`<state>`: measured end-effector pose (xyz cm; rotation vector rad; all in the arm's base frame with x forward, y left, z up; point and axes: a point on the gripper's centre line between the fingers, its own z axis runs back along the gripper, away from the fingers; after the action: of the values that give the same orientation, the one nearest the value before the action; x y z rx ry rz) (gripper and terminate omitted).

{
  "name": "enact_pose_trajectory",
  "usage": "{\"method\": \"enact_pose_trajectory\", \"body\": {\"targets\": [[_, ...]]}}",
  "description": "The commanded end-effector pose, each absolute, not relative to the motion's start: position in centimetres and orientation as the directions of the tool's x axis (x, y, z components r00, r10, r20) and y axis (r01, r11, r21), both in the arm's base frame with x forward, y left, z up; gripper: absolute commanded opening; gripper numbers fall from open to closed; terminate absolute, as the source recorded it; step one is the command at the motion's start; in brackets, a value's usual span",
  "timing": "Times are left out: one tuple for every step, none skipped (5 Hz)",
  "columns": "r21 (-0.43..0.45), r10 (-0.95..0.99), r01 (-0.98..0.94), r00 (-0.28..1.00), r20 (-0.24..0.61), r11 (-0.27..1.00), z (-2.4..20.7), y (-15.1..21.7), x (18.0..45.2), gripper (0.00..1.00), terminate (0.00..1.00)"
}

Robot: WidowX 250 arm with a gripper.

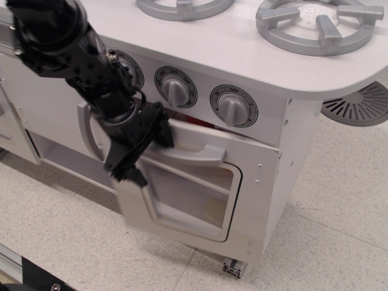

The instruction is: Open oven

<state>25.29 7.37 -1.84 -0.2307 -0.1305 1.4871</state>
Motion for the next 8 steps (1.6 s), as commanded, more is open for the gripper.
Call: {"method": "enact_pose_trajectory", "body": {"targets": [[-0.213, 0.995, -0.974, 0.065, 0.077, 0.08, 3.3, 9.6, 21.6, 1.0, 0.0], [-0.193, 0.985, -0.976, 0.074, 0.159, 0.104, 5.3, 10.3, 21.3, 1.0, 0.0], [-0.201, 0.959, -0.968, 0.095, 0.266, 0.151, 6.4, 12.0, 22.5, 1.0, 0.0], [-0.163, 0.933, -0.954, 0.196, 0.3, 0.253, 6.5, 13.9, 24.0, 1.0, 0.0], [-0.101, 0.892, -0.921, 0.33, 0.309, 0.376, 4.8, 14.9, 25.7, 1.0, 0.0], [-0.128, 0.91, -0.918, 0.34, 0.236, 0.376, 1.8, 14.2, 26.0, 1.0, 0.0], [-0.136, 0.964, -0.957, 0.244, 0.11, 0.257, 0.3, 12.4, 25.4, 1.0, 0.0], [-0.146, 0.976, -0.967, 0.195, 0.098, 0.208, -0.5, 11.0, 24.7, 1.0, 0.0]]}}
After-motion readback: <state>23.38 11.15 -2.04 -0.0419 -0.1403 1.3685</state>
